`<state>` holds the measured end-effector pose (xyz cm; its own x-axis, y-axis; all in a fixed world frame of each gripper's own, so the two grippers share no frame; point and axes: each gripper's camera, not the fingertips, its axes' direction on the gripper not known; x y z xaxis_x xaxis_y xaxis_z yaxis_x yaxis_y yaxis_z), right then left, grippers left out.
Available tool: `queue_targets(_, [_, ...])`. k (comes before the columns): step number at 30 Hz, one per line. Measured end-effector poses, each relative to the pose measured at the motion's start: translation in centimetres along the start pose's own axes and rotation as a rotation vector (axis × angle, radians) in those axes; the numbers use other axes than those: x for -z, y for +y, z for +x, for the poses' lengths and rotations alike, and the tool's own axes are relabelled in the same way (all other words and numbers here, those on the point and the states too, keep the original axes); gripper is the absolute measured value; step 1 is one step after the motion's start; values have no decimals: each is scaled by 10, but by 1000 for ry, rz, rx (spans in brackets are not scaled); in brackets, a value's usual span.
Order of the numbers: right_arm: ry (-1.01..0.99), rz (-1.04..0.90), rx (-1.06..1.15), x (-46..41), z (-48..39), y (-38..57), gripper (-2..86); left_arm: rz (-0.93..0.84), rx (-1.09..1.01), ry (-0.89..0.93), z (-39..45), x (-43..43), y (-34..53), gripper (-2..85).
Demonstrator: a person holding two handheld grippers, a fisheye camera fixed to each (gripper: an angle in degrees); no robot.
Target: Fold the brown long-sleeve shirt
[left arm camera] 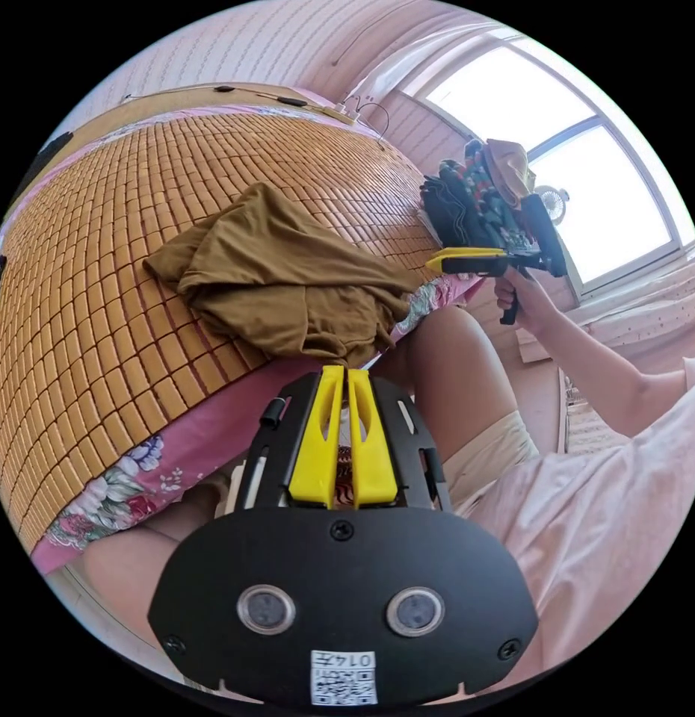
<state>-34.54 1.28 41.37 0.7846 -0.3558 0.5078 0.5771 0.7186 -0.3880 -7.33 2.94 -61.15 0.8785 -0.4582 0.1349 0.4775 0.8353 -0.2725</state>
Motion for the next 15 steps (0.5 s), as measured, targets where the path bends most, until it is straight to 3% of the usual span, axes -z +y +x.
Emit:
queue_targets(3, [138,-173,76,-17,-19,2,66,53,35,14,4,28,-1,-10])
queue_targets(6, [105,-46,29,27,-12,19,29,132,64,-1,7,72,-3,-10])
queue_targets(8, [-45,86,-45,67,6,34,25,205,80,-29,7,110,-3,-10])
queue_targets(13, [-639,506,-250,166,63,87,19,460,92,-89,12,256,-3,-10])
queue_targets(15, [-740,624,-260,186,69,108,18,553,80,-106,20,305,0,-10])
